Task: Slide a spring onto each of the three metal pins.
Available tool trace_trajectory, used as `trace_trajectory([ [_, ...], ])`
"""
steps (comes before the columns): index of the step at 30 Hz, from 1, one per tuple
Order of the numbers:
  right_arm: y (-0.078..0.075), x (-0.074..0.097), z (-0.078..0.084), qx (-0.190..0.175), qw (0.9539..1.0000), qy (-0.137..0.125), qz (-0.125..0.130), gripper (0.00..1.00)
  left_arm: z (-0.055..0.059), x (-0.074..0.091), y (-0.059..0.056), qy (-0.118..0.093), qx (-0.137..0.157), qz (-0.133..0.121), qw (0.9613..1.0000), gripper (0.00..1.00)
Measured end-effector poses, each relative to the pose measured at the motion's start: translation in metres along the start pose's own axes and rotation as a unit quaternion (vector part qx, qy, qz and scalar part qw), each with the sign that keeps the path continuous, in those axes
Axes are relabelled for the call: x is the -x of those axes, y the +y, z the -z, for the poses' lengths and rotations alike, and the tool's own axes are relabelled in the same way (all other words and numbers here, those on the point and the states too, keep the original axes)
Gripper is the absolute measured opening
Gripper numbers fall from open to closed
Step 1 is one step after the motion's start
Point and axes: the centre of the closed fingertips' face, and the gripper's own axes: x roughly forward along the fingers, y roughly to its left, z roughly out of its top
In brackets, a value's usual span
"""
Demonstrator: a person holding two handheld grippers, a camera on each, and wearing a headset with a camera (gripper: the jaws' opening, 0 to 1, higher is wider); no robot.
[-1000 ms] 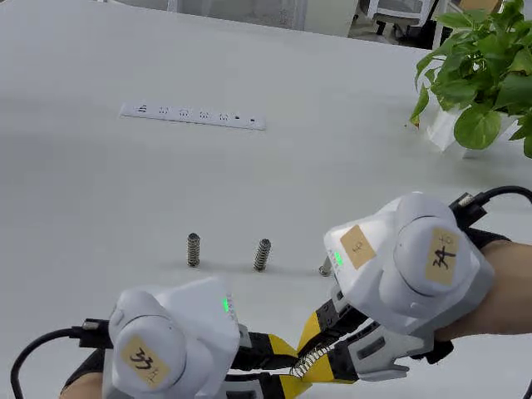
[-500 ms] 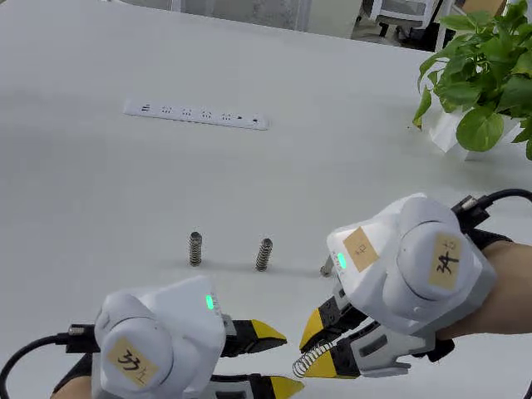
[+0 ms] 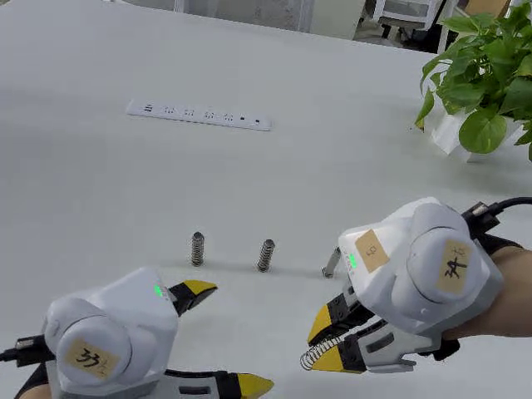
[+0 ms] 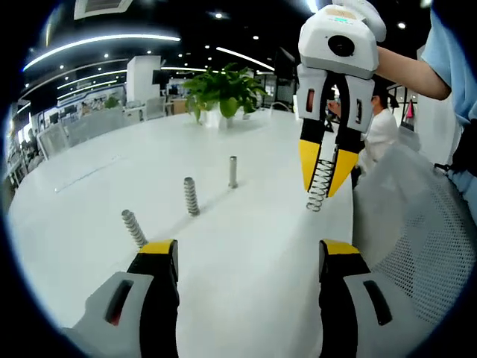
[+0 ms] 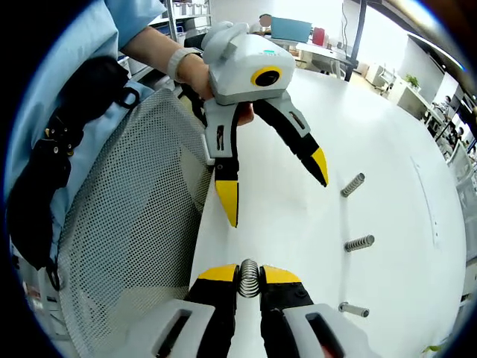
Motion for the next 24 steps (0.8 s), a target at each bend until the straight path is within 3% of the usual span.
trace_trajectory([
  [3, -0.002, 0.0, 0.002, 0.0, 1.0, 0.002, 0.004, 0.08, 0.001, 0.005, 0.01, -0.001, 0.002, -0.019, 0.9998, 0.79],
  [9, -0.009, 0.004, 0.005, -0.001, 0.9999, 0.0, 0.016, 0.08, 0.005, 0.015, 0.032, -0.001, 0.013, -0.064, 0.9979, 0.93],
  [12, -0.013, 0.005, 0.01, 0.0, 0.9998, 0.005, 0.017, 0.08, 0.009, 0.02, 0.036, 0.003, 0.019, -0.072, 0.9972, 0.99],
  [19, -0.022, 0.007, 0.02, 0.003, 0.9997, 0.016, 0.019, 0.08, 0.02, 0.024, 0.038, 0.019, 0.023, -0.074, 0.9968, 0.99],
  [24, -0.037, 0.014, 0.025, 0.001, 0.9994, 0.022, 0.025, 0.08, 0.024, 0.025, 0.038, 0.026, 0.028, -0.073, 0.9966, 0.99],
])
